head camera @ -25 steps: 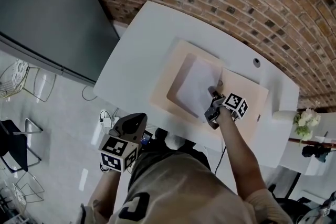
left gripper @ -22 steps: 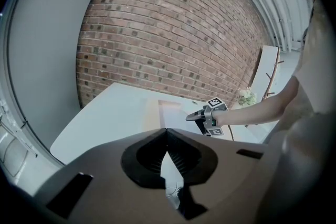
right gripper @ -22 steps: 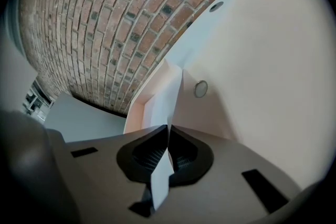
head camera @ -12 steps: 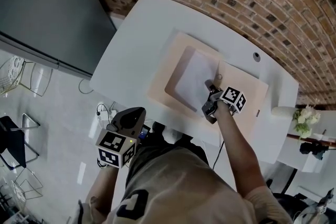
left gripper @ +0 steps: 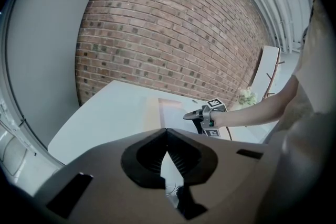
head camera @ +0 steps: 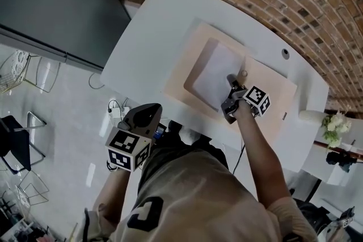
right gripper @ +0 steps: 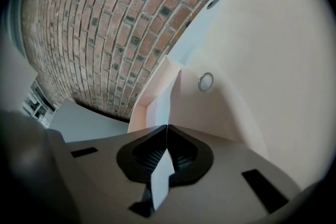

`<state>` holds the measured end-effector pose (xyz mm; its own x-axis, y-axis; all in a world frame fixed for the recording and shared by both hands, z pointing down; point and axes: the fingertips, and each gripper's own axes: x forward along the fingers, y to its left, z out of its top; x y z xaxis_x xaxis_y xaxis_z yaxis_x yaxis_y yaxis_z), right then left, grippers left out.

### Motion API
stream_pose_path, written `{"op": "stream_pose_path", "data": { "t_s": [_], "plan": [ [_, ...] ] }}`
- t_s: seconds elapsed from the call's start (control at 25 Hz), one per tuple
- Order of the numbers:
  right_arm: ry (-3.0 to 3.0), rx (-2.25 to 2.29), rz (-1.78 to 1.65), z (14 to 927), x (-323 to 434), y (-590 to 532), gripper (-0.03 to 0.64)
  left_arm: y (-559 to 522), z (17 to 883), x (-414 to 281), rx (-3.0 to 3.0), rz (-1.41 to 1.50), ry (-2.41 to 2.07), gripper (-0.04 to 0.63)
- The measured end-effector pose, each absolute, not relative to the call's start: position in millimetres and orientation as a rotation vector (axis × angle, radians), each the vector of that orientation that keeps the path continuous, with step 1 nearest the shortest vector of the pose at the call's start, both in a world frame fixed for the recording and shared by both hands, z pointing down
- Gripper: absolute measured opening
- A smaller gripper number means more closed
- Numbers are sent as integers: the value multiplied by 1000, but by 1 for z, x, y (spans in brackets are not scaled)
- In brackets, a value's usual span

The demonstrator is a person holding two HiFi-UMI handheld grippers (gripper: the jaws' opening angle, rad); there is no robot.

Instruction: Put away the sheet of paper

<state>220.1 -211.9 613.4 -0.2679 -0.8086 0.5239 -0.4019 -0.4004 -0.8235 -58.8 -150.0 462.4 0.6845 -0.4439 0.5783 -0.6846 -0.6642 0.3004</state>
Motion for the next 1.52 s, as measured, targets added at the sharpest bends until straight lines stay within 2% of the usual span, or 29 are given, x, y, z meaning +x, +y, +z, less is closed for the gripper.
{"op": "stream_pose_path", "data": {
  "t_s": [1.52],
  "plan": [
    [1497,-1546,-1733,618,193,-227,23,-153,467,-58,2376,686,-849,14]
  ]
}}
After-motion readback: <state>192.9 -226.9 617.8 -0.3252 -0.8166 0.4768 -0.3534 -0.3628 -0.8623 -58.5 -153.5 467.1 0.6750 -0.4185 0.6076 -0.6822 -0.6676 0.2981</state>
